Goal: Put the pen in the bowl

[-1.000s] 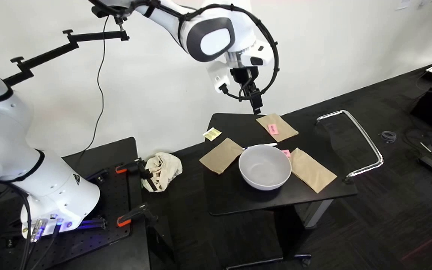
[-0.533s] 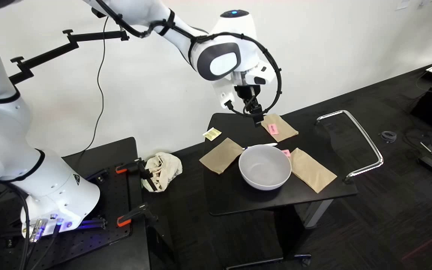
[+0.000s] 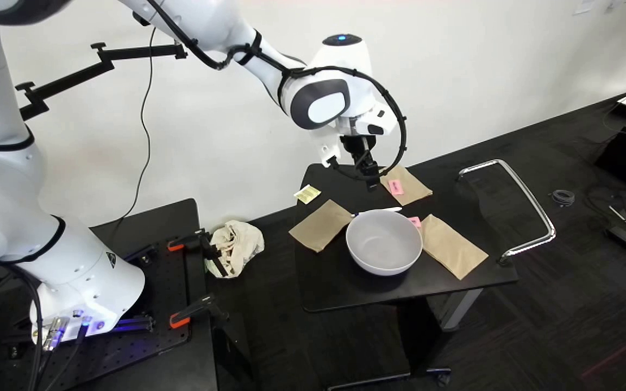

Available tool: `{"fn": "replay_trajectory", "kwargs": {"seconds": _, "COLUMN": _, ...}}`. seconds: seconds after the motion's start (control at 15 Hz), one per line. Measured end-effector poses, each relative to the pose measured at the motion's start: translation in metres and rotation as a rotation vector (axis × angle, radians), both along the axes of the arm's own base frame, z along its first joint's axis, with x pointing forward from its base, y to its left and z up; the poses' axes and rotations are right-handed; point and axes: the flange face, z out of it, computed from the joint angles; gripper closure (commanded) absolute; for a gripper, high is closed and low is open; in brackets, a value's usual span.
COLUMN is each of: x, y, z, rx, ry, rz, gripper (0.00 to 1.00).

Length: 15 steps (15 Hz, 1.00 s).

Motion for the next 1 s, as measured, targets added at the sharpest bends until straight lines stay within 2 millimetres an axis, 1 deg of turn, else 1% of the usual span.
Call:
{"fn": "replay_trajectory", "kwargs": {"seconds": 0.27, "x": 0.001, "y": -0.001, "z": 0.001, "rx": 0.000, "ry": -0.002, "rz": -0.001, "gripper": 0.00}}
{"fn": "replay_trajectory", "kwargs": {"seconds": 0.4, "x": 0.000, "y": -0.001, "z": -0.002, "rx": 0.001, "ry": 0.003, "rz": -0.002, "gripper": 0.00}}
{"fn": "replay_trajectory", "kwargs": {"seconds": 0.6, "x": 0.004, "y": -0.003, "z": -0.015, "rx": 0.008, "ry": 0.017, "rz": -0.013, "gripper": 0.00}}
{"fn": "replay_trajectory", "kwargs": {"seconds": 1.0, "x": 0.022, "y": -0.014, "z": -0.042, "rx": 0.017, "ry": 0.030, "rz": -0.045, "gripper": 0.00}}
